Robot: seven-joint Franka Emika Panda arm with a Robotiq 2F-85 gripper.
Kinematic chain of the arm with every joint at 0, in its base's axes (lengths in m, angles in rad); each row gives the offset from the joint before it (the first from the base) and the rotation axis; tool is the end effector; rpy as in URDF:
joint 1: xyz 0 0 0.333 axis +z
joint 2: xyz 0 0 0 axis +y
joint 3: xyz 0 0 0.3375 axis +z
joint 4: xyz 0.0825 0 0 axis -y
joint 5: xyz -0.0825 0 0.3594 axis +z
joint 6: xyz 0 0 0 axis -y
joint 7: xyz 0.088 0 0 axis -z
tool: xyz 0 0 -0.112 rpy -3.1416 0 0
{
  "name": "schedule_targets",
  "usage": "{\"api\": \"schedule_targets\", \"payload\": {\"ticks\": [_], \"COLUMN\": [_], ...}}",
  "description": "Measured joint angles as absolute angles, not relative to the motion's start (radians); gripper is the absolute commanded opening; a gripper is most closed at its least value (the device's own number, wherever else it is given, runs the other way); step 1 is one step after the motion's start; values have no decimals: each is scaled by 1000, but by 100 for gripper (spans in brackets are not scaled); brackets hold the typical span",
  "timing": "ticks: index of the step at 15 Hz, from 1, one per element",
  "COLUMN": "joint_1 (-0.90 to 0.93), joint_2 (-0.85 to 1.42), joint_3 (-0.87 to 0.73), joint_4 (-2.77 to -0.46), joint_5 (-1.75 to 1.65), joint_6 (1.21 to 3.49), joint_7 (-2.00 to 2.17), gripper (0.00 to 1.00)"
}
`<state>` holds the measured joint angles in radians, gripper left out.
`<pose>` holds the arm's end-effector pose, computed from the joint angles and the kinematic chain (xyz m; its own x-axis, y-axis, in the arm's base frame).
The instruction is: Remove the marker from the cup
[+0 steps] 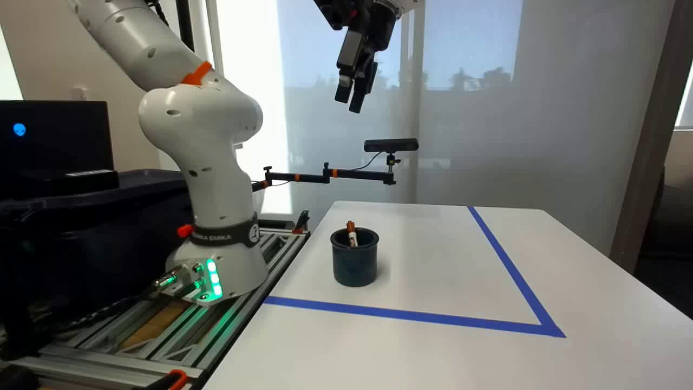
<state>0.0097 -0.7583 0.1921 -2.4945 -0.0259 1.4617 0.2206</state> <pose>0.2459 0.0593 0.5218 0.9653 -0.1117 -0.2362 -0.0607 -0.9751 0.2134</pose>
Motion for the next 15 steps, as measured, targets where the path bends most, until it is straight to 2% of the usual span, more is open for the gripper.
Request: {"api": "schedule_targets", "payload": {"ticks": [8,15], "joint_1": [11,2], "joint_2": [-746,-589], "joint_3": [180,84], "joint_4": [-2495,-2511], "joint_5": [-14,128], "joint_6": [1457,1410], "joint_7": [221,221], "gripper": [100,100]}}
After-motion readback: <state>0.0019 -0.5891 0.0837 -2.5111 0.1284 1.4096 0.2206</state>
